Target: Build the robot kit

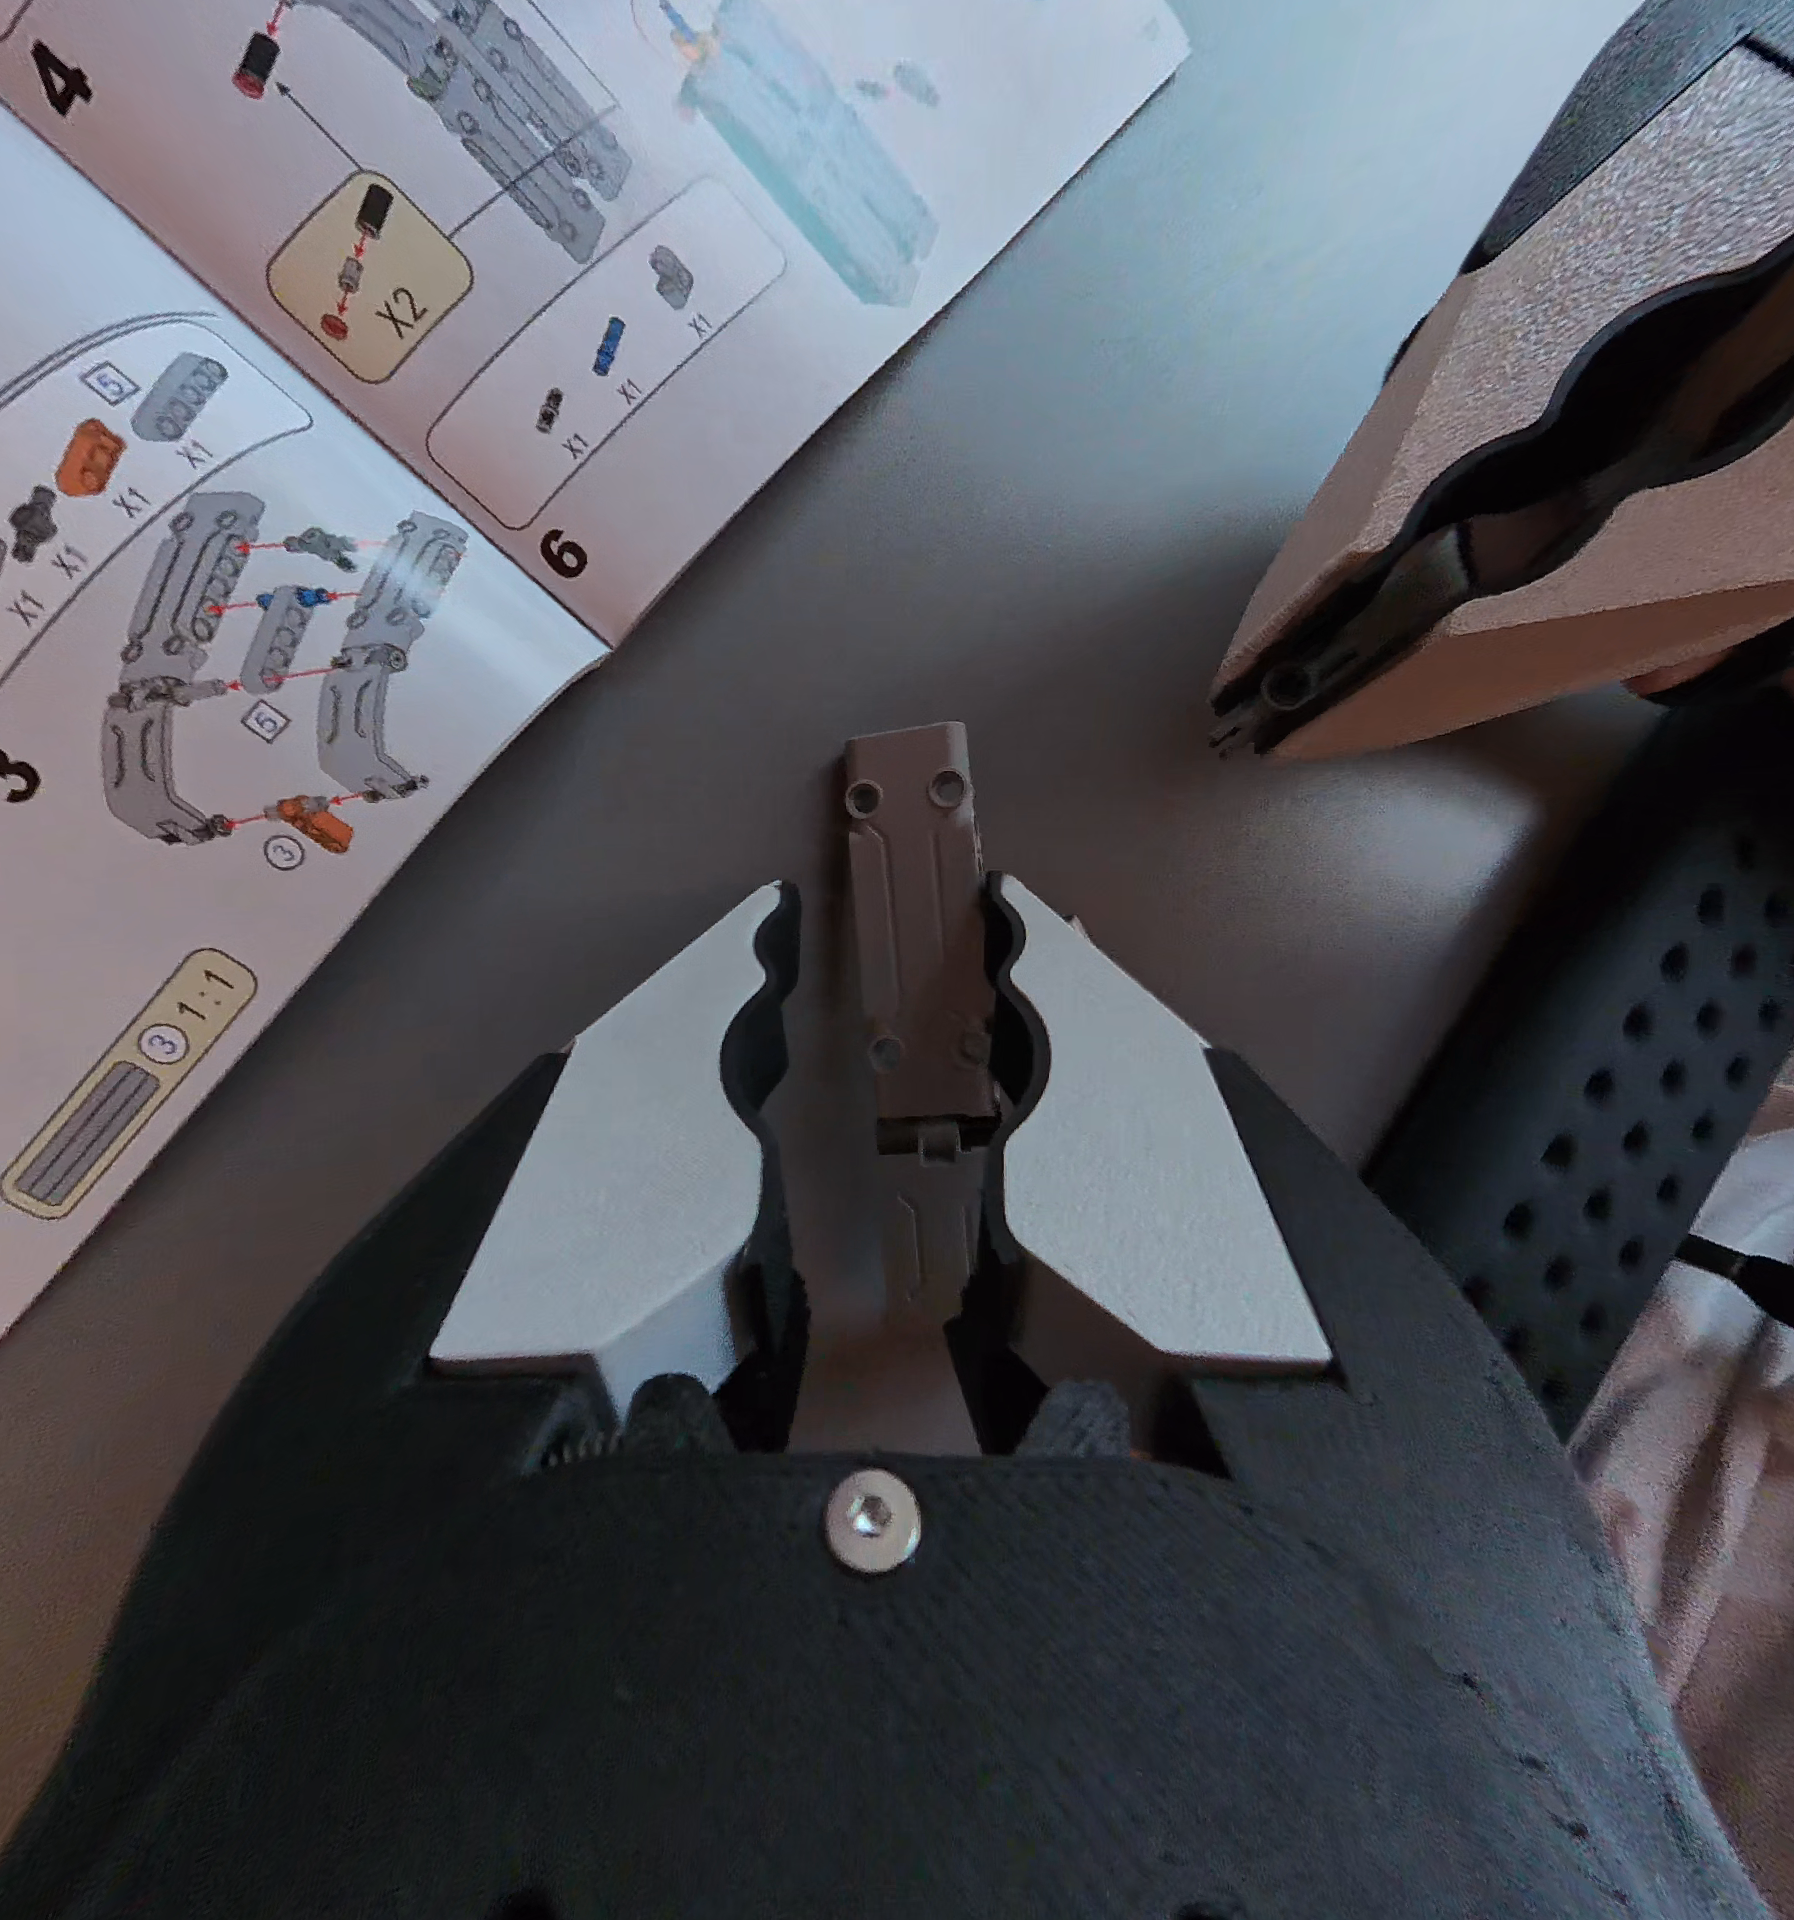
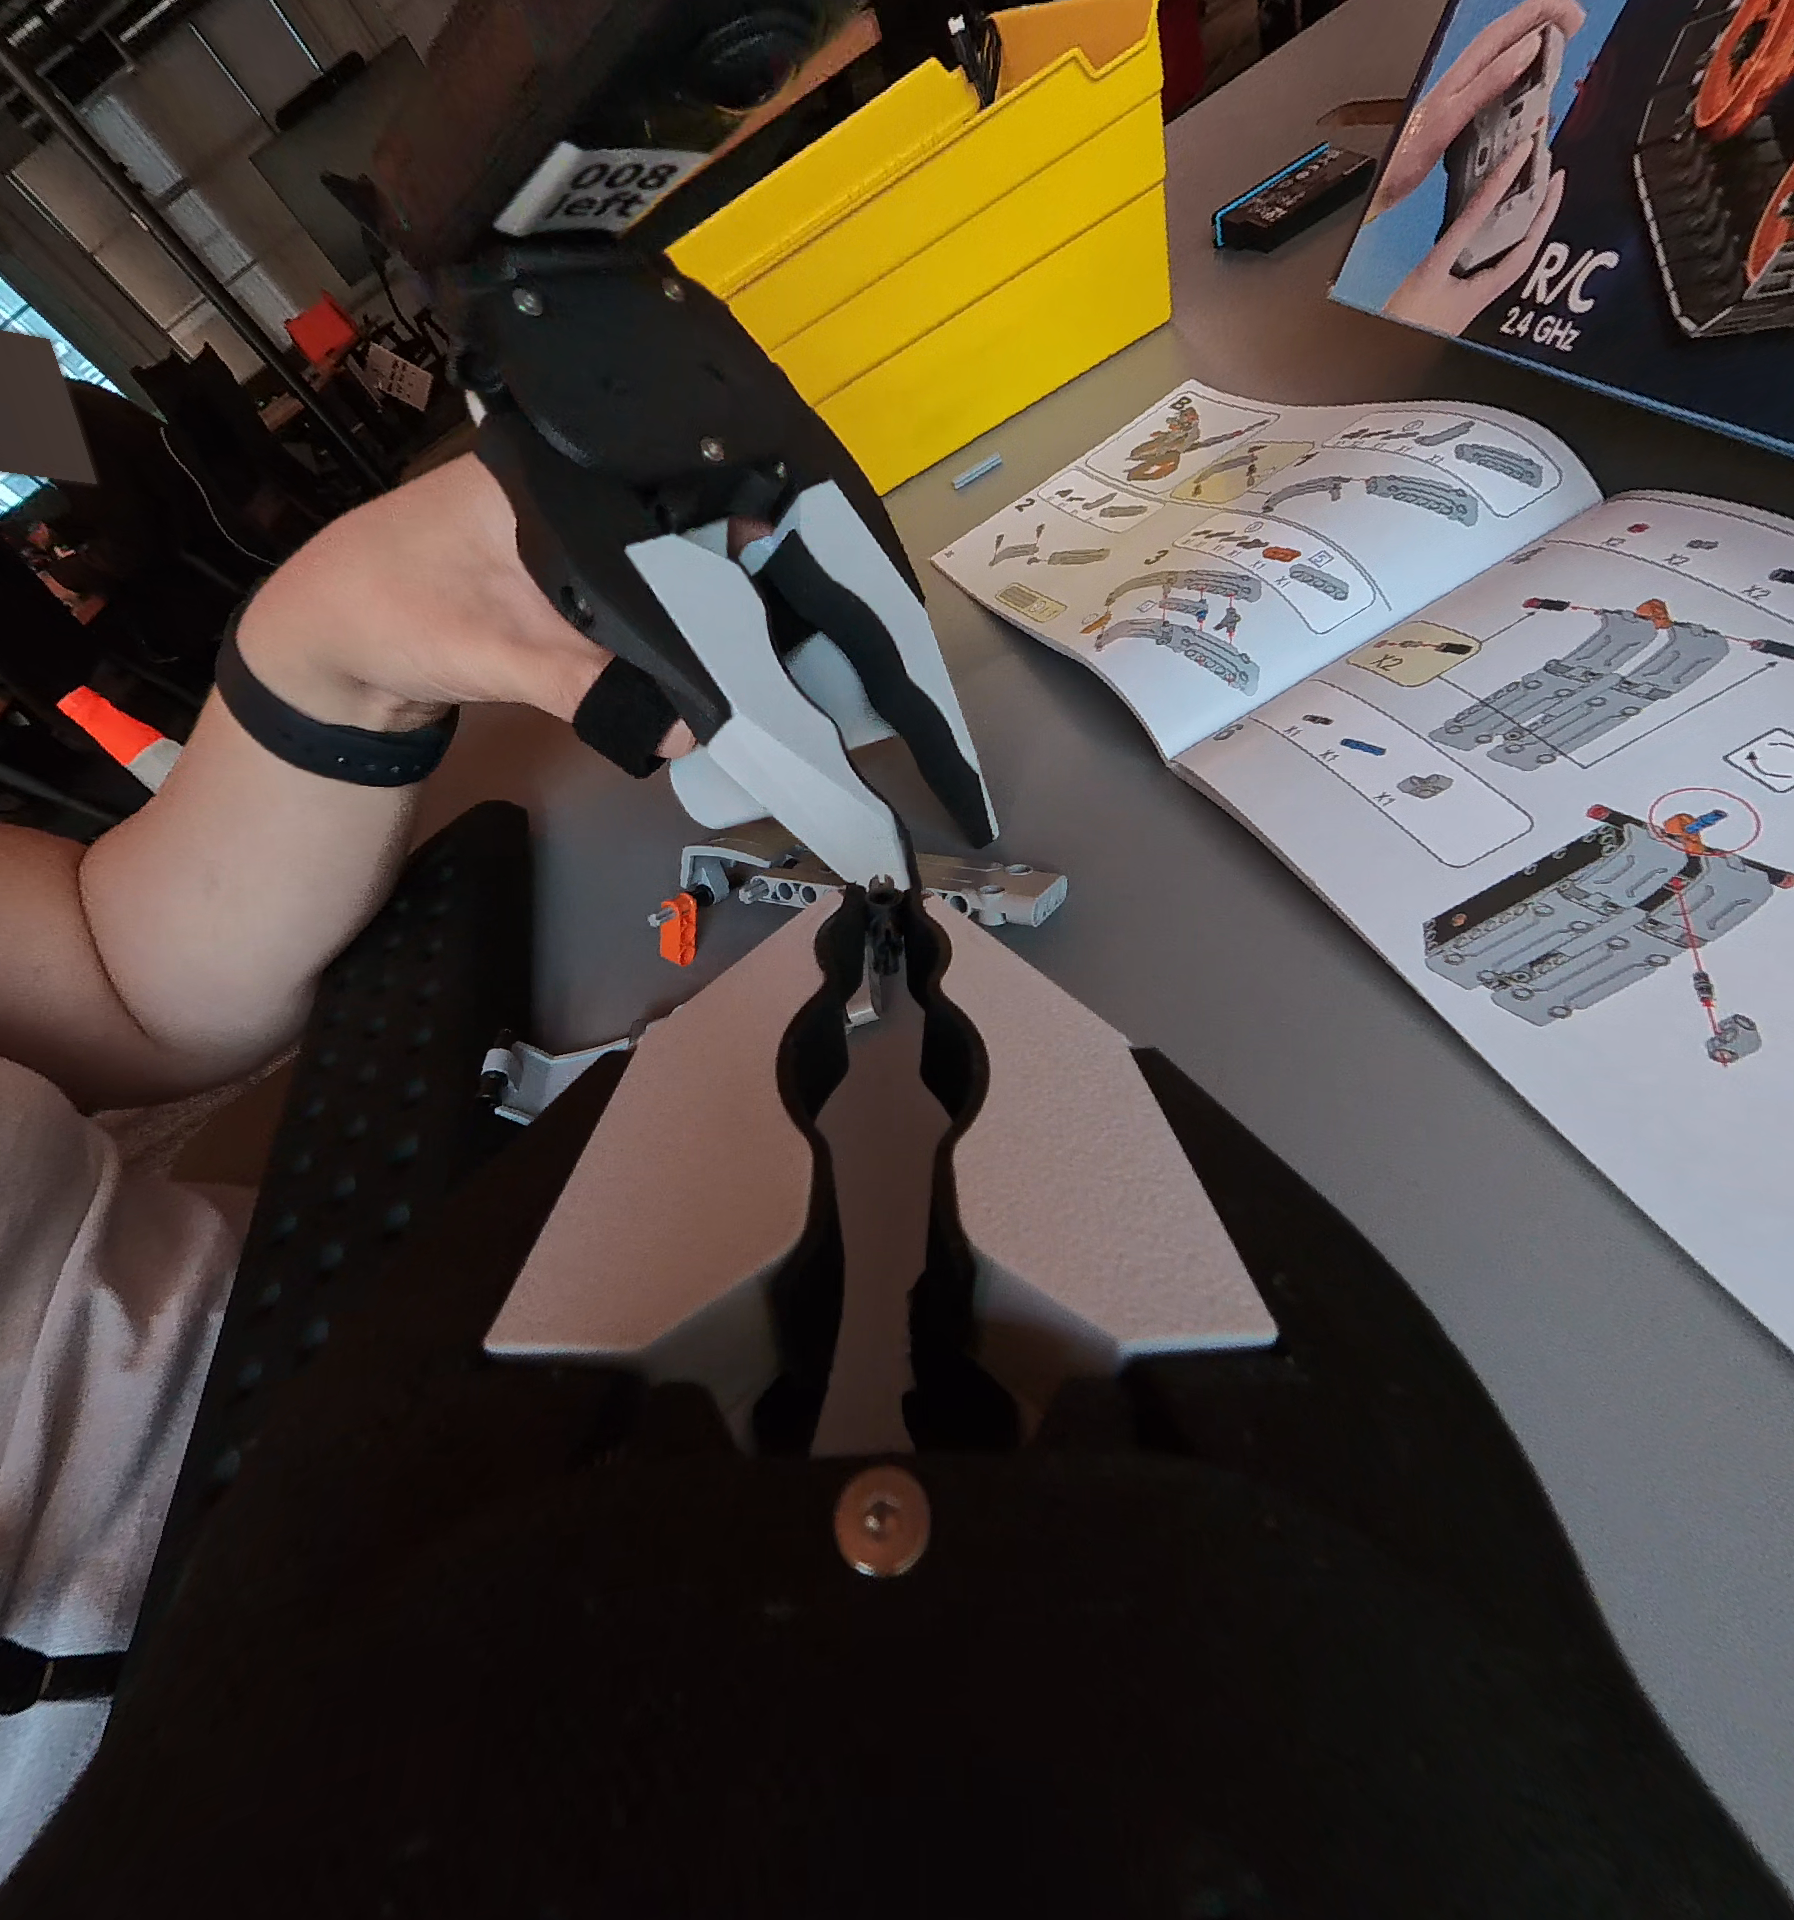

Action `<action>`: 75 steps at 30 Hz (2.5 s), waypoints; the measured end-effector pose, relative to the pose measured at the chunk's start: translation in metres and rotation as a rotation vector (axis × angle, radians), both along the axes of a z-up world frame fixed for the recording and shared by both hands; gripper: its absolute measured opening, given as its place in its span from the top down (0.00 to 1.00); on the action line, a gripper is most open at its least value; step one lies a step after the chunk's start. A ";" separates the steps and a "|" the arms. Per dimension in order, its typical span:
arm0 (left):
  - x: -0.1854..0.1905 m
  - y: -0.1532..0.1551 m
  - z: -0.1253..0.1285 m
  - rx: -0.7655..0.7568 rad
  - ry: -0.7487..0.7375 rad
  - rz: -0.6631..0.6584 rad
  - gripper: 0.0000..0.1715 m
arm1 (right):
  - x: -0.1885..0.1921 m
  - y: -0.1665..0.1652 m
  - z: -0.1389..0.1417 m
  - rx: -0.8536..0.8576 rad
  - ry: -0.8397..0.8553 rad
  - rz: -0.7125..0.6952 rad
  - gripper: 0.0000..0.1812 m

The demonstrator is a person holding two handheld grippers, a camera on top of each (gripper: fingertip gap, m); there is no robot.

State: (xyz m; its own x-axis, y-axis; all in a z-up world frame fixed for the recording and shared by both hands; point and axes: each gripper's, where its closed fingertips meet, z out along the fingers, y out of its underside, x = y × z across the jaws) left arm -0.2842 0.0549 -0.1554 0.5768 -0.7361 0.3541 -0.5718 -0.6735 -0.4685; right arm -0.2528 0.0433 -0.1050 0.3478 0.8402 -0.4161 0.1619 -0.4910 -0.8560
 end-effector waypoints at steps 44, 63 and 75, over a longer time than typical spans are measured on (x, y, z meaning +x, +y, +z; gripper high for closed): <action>0.024 -0.004 0.020 0.084 -0.192 -0.001 0.86 | -0.005 0.010 -0.014 0.180 -0.170 -0.070 0.97; 0.022 0.004 0.020 0.191 -0.144 0.085 0.86 | -0.006 0.019 -0.016 0.445 -0.416 -0.203 0.97; 0.020 0.003 0.020 0.249 -0.096 0.055 0.86 | -0.009 0.019 -0.018 0.444 -0.427 -0.184 0.97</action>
State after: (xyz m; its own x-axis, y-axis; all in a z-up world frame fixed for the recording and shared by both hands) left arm -0.2638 0.0583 -0.1356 0.5907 -0.7760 0.2210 -0.4830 -0.5595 -0.6736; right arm -0.2619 0.0620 -0.1231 0.5611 0.8112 0.1648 0.4799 -0.1566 -0.8632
